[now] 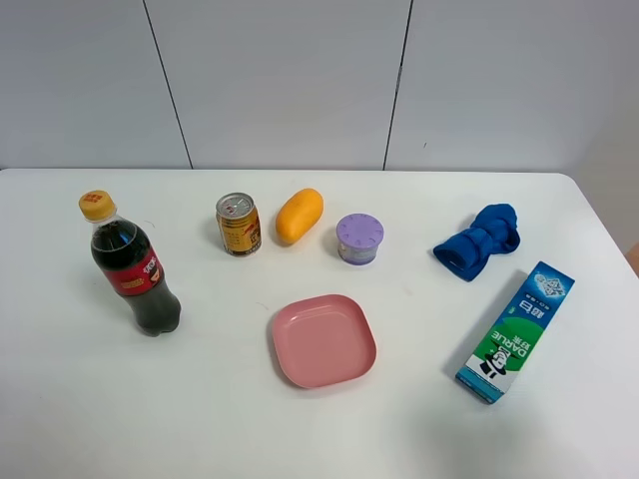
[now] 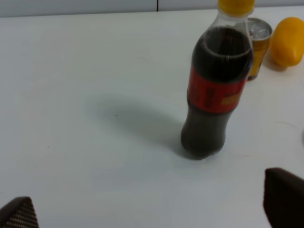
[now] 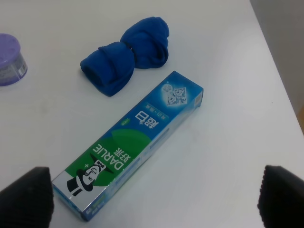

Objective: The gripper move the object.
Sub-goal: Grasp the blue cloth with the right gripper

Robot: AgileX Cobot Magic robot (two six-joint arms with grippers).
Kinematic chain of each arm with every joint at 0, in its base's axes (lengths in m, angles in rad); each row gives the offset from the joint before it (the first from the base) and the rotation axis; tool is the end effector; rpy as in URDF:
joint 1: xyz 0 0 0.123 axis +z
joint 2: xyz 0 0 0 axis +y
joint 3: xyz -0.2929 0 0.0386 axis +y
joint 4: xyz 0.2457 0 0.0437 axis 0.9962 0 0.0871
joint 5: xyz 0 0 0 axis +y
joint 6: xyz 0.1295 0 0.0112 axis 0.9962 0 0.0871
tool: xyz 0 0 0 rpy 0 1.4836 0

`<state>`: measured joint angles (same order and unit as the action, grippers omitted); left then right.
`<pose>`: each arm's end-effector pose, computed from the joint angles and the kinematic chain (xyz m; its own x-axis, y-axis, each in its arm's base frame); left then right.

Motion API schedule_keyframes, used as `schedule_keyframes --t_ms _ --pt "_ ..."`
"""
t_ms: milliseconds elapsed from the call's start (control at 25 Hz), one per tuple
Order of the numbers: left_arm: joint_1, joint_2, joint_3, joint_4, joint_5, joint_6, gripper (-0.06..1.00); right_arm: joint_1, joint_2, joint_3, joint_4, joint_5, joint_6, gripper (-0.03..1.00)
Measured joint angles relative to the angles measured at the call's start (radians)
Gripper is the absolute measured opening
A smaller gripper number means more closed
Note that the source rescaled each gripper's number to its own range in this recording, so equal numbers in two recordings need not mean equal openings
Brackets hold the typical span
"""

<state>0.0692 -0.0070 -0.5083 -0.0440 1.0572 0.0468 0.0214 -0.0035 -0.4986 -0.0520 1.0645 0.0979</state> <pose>0.0161 -0.0039 0.2615 -0.4385 -0.0052 -0.8987 -0.0237 0.9997 0.0058 0.0169 -0.0056 0.2577 -0.4543 0.0628 -0.8886 0.0522 0.9977 0.0439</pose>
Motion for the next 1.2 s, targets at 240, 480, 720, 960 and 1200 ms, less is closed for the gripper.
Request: schedule_keyframes --t_ms 240,480,720,960,1200 --pt "0.0 0.0 0.0 0.0 0.0 0.0 1.0 0.0 0.0 0.0 0.0 0.0 0.0 1.0" --pt "0.0 0.0 0.0 0.0 0.0 0.0 1.0 0.0 0.0 -0.003 -0.041 -0.001 0.049 1.0" --pt "0.0 0.0 0.0 0.0 0.0 0.0 1.0 0.0 0.17 -0.185 -0.085 -0.042 0.178 1.0" --pt "0.0 0.0 0.0 0.0 0.0 0.0 1.0 0.0 0.559 -0.38 -0.16 -0.161 0.288 1.0" --pt "0.0 0.0 0.0 0.0 0.0 0.0 1.0 0.0 0.953 -0.521 -0.165 -0.266 0.428 1.0"
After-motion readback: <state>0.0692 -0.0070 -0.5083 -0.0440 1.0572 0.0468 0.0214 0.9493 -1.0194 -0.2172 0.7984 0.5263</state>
